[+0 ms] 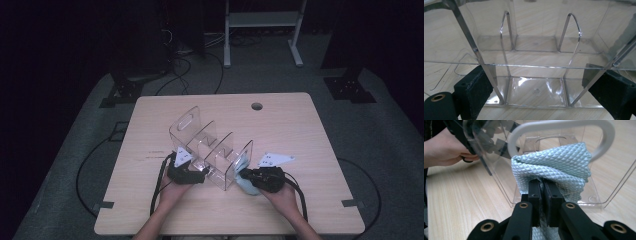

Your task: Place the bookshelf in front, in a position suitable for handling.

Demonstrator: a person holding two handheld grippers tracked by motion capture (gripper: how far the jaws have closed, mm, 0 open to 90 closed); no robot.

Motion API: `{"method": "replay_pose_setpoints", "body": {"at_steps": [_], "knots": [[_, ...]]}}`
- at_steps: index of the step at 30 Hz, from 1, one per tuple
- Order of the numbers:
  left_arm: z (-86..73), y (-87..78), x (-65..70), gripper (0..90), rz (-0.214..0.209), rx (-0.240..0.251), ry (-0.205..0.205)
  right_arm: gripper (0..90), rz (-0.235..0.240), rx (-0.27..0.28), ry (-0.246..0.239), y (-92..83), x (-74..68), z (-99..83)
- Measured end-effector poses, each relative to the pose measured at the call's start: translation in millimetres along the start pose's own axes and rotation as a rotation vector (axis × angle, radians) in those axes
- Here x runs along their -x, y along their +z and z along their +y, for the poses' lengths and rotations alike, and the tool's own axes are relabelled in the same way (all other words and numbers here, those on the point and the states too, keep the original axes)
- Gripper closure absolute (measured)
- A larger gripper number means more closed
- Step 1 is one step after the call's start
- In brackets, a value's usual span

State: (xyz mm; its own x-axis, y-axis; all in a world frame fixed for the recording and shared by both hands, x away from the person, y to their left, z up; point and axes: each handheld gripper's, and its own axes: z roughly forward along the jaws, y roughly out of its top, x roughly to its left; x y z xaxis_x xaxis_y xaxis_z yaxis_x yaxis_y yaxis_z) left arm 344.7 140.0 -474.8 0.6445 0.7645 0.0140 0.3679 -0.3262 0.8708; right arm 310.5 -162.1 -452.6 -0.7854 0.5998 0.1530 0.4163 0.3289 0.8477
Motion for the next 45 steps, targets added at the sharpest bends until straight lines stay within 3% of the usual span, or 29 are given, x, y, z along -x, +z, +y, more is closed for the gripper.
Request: {"method": "replay_pose_setpoints", "body": {"at_steps": [2, 5, 8, 10, 11, 14, 17, 20, 22, 29, 31, 34, 35, 37, 39, 41, 42, 43, 45], "knots": [[-0.6, -0.4, -1.1, 8.2, -0.002, -0.001, -0.006, 83.8, 0.062, -0.003, -0.033, 4.4, -12.4, 0.3], [-1.1, -0.9, -2.4, 8.3, -0.007, -0.001, -0.008, 83.9, 0.076, -0.013, -0.057, 8.0, -18.9, -0.6], [-0.8, -0.8, -2.1, 8.3, -0.007, 0.001, 0.0, 83.9, 0.056, -0.013, -0.049, 7.5, -12.8, -0.5], [-0.7, -0.7, -1.6, 8.3, -0.007, 0.001, -0.002, 83.8, 0.004, -0.011, -0.029, 6.1, -1.8, -1.1], [-0.8, -0.5, -1.3, 8.3, -0.006, 0.003, -0.002, 83.8, -0.049, -0.004, 0.003, 4.8, 11.8, -1.9], [-0.4, 0.0, -0.7, 8.3, -0.003, 0.004, 0.0, 83.8, -0.076, 0.001, 0.046, 4.4, 24.8, -3.3], [-0.6, -0.1, -1.5, 8.3, -0.005, 0.002, -0.005, 83.8, -0.058, -0.002, 0.029, 5.3, 15.9, -3.3], [-0.9, -0.2, -1.9, 8.3, -0.007, 0.002, -0.006, 83.5, 0.031, -0.025, -0.012, 9.3, 1.9, -4.8], [-0.8, -0.3, -2.0, 8.3, -0.008, 0.001, -0.005, 83.6, 0.019, -0.037, -0.038, 11.2, -2.8, -5.2], [-0.7, -0.1, -1.5, 8.3, -0.005, 0.004, -0.003, 83.5, -0.035, -0.036, 0.036, 11.7, 25.6, -8.0], [-0.5, 0.0, -1.4, 8.3, -0.003, 0.003, -0.004, 83.5, -0.021, -0.052, 0.012, 13.7, 18.1, -8.1], [-0.4, 0.0, -1.1, 8.3, -0.002, 0.004, -0.003, 83.4, 0.085, -0.089, -0.039, 18.8, 0.0, -10.8], [-0.4, 0.0, -1.1, 8.3, -0.002, 0.004, -0.003, 83.2, 0.094, -0.109, -0.079, 21.8, -8.2, -11.7], [-0.6, -0.1, -1.5, 8.3, -0.004, 0.002, -0.005, 83.4, 0.064, -0.13, -0.136, 25.0, -17.3, -11.9], [-0.9, -0.1, -1.7, 8.3, -0.005, 0.004, -0.006, 83.4, 0.063, -0.129, -0.125, 25.4, -14.9, -11.5], [-1.0, -0.2, -2.2, 8.3, 0.002, 0.004, -0.01, 83.6, 0.021, -0.114, -0.052, 26.0, 4.9, -13.5], [-1.0, -0.2, -2.2, 8.3, 0.002, 0.004, -0.01, 83.6, 0.021, -0.114, -0.052, 26.0, 4.9, -13.5], [-1.0, 0.0, -2.0, 8.3, 0.003, 0.008, -0.008, 83.6, -0.021, -0.119, -0.015, 26.5, 17.8, -16.7], [-0.9, 0.0, -1.7, 8.3, 0.003, 0.008, -0.007, 83.5, -0.026, -0.125, -0.002, 26.8, 21.3, -19.0]]}}
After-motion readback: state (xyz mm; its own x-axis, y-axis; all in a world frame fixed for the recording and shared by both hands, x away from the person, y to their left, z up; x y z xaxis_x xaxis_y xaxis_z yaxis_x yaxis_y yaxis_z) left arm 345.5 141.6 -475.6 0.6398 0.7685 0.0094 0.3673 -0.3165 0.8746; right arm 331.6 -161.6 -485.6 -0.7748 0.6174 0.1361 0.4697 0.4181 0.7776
